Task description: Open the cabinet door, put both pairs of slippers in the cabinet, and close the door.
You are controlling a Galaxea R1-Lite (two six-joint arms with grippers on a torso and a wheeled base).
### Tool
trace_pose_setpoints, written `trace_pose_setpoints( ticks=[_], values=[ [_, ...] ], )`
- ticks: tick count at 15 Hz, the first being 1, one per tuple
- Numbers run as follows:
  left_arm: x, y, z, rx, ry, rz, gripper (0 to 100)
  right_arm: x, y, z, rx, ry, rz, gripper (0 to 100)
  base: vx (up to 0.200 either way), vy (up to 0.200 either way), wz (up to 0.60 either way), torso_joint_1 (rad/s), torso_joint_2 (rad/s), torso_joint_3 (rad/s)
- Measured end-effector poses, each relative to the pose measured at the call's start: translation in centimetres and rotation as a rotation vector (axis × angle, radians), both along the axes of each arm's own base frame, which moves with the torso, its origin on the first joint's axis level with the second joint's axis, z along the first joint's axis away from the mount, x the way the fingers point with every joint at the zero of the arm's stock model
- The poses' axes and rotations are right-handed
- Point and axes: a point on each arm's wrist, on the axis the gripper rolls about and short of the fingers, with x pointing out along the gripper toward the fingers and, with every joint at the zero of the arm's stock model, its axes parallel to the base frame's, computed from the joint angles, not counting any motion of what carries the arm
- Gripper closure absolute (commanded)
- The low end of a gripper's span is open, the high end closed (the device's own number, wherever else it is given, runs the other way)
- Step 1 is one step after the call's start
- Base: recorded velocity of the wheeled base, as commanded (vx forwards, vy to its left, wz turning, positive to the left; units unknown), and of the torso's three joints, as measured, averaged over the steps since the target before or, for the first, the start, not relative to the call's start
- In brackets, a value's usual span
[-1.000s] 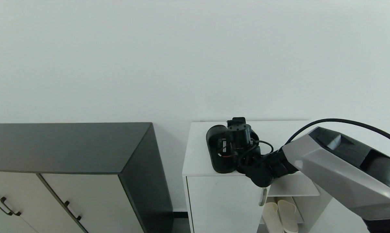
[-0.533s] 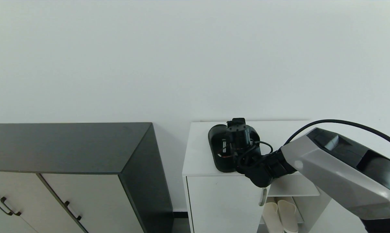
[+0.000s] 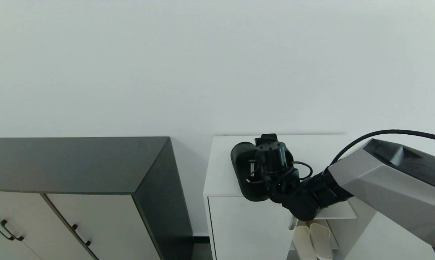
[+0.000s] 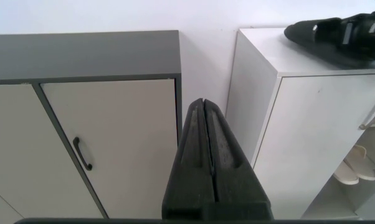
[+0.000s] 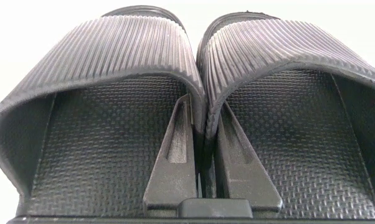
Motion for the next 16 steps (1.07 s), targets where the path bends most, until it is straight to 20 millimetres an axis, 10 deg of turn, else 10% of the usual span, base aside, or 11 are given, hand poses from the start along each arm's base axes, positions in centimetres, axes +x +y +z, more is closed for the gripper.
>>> trace_pose_setpoints(
  ticks=[6, 16],
  values=[
    [0.0, 0.0, 0.0, 0.0, 0.0, 0.001, 100, -7.7, -1.8, 0.3, -0.013, 0.041, 0.154, 100, 0.0, 0.0, 0.0, 0.0, 0.0, 0.0],
    [0.0, 0.0, 0.0, -0.001, 0.0, 0.0, 100, -8.7, -2.5, 1.1, -0.002, 0.027, 0.162, 100, -0.14, 0.0, 0.0, 0.004, 0.0, 0.003]
  ],
)
